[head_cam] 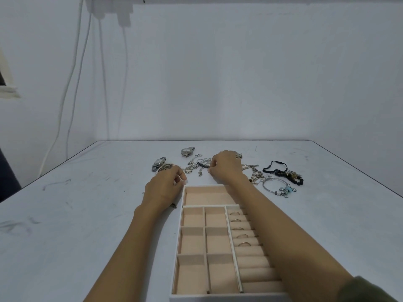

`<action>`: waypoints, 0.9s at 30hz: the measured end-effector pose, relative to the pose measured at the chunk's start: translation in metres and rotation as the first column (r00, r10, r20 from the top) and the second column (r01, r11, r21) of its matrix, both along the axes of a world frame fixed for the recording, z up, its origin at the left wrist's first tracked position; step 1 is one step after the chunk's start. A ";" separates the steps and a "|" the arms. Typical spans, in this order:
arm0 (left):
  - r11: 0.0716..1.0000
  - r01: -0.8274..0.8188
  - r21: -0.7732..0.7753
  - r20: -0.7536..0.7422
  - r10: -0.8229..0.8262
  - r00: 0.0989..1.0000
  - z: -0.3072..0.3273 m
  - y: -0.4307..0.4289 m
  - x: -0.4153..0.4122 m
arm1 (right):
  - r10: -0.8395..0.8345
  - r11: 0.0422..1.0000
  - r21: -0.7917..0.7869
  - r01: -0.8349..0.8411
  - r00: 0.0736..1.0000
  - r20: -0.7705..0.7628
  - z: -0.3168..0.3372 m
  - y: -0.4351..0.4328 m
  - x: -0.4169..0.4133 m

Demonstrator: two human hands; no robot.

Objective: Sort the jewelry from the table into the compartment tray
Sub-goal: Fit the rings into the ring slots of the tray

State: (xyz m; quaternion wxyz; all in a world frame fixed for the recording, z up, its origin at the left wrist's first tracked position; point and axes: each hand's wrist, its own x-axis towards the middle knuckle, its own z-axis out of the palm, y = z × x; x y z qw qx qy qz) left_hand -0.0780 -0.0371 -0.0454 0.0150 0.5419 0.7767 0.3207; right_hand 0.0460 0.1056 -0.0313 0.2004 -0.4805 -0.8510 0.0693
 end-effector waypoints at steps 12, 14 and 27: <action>1.000 -0.005 -0.005 0.000 0.005 1.000 0.000 0.001 0.000 | 0.030 0.960 -0.279 0.008 0.991 0.134 0.018 -0.004 -0.001; 1.000 -0.008 0.008 0.012 0.008 1.000 0.000 0.000 -0.001 | 0.041 0.985 -0.169 -0.026 0.996 0.085 0.017 -0.006 0.000; 0.978 0.018 0.206 0.169 -0.054 0.984 0.018 -0.002 0.005 | 0.120 0.868 -0.259 -0.423 0.686 -0.718 0.029 -0.057 0.076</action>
